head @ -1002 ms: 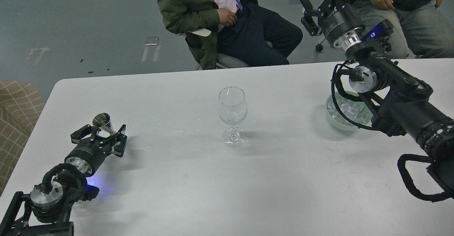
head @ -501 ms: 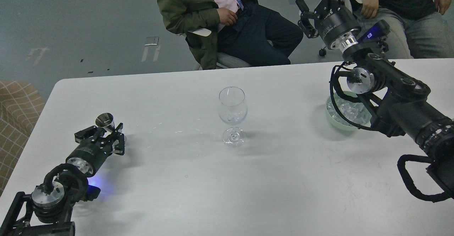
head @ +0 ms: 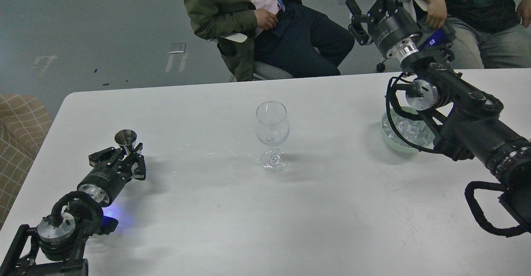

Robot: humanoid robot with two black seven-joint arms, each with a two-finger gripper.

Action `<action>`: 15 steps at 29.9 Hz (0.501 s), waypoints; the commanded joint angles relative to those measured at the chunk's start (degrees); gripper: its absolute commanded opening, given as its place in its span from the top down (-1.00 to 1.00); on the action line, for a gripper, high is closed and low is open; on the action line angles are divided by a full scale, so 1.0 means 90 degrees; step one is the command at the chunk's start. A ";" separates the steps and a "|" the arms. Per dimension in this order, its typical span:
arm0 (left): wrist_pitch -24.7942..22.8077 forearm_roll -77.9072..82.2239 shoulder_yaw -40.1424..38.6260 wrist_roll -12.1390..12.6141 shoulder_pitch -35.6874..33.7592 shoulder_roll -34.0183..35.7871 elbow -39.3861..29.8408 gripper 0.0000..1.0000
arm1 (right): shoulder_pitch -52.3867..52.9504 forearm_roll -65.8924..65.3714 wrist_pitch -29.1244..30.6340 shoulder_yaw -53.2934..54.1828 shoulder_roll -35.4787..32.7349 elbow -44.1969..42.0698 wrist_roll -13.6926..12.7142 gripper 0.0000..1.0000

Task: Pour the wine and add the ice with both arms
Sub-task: 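Grasp the metal jigger with the left gripper and lift it, then carry the jigger with the left gripper over the wine glass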

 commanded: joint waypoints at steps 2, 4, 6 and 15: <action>0.0008 -0.0042 -0.0001 0.0008 -0.0142 0.0002 -0.0070 1.00 | 0.0012 0.0000 0.0000 0.0000 0.0000 -0.0001 0.0000 -1.00; 0.0017 -0.0042 0.0009 0.0047 -0.0182 0.0012 -0.0148 1.00 | 0.0012 0.0000 0.0000 0.0000 0.0000 -0.0001 0.0000 -1.00; 0.0076 -0.0022 0.0038 0.0086 -0.0230 0.0080 -0.0371 1.00 | 0.0012 0.0000 0.0000 0.0000 0.0000 -0.0001 0.0000 -1.00; 0.0631 0.0075 0.0292 0.0359 -0.0240 0.0305 -0.1251 1.00 | 0.0002 0.0000 0.0000 0.0000 0.0000 -0.0001 0.0000 -1.00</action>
